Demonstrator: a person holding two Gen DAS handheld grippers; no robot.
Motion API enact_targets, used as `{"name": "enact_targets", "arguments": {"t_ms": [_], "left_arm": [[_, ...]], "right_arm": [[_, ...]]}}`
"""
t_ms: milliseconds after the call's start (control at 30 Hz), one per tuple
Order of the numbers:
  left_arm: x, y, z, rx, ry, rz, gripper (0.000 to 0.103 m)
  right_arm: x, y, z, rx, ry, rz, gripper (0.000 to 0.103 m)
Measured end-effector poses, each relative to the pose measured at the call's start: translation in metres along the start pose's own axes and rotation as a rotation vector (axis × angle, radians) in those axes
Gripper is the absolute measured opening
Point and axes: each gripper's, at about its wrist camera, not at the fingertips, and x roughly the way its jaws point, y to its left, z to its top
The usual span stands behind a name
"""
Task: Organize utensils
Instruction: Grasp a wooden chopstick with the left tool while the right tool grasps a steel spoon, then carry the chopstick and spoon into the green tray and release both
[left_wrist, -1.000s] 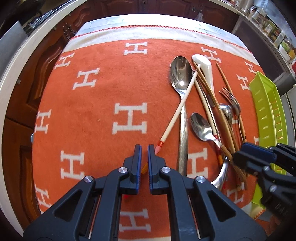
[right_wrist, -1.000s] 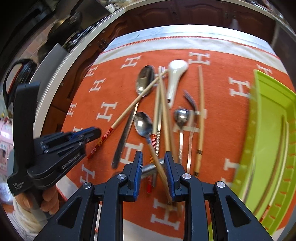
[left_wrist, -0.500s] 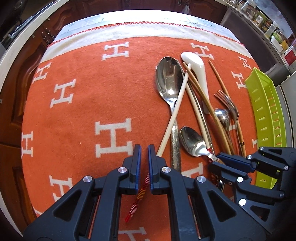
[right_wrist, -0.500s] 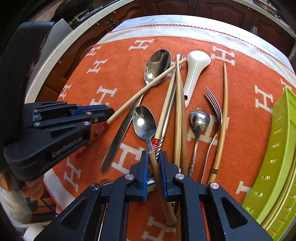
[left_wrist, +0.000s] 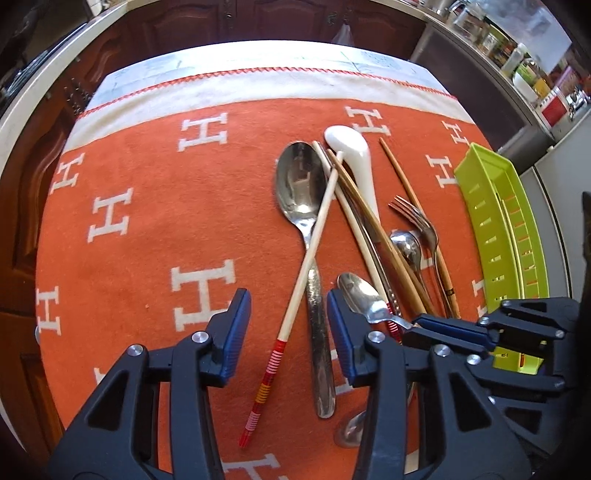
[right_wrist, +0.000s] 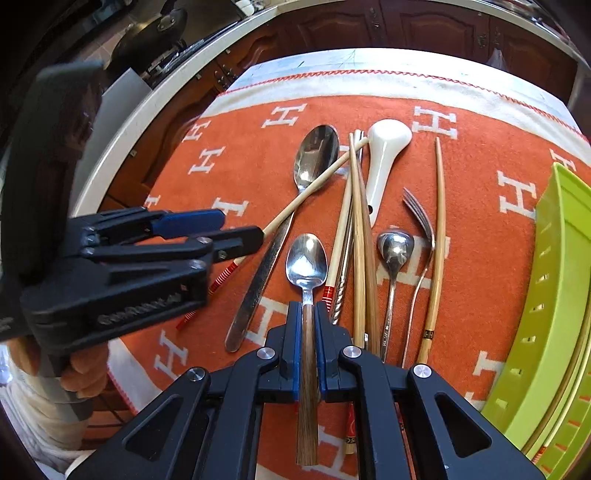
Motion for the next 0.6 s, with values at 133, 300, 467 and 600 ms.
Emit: {"name": "enact_targets", "arguments": {"t_ms": [133, 300, 467, 600], "left_arm": [[0.009, -0.007, 0.001, 0.04, 0.002, 0.01, 0.031], [0.018, -0.009, 0.002, 0.062, 0.009, 0.012, 0.015], [0.018, -0.015, 0.001, 0.075, -0.014, 0.029, 0.005], [0.003, -0.019, -0.003, 0.053, -0.047, 0.027, 0.003]], "right_arm": [[-0.013, -0.003, -0.004, 0.023, -0.032, 0.019, 0.006], [-0.025, 0.0, -0.009, 0.033, -0.067, 0.02, 0.006], [-0.038, -0.002, -0.011, 0.05, -0.103, 0.012, 0.006], [-0.054, -0.001, -0.012, 0.065, -0.147, -0.002, 0.006]]}}
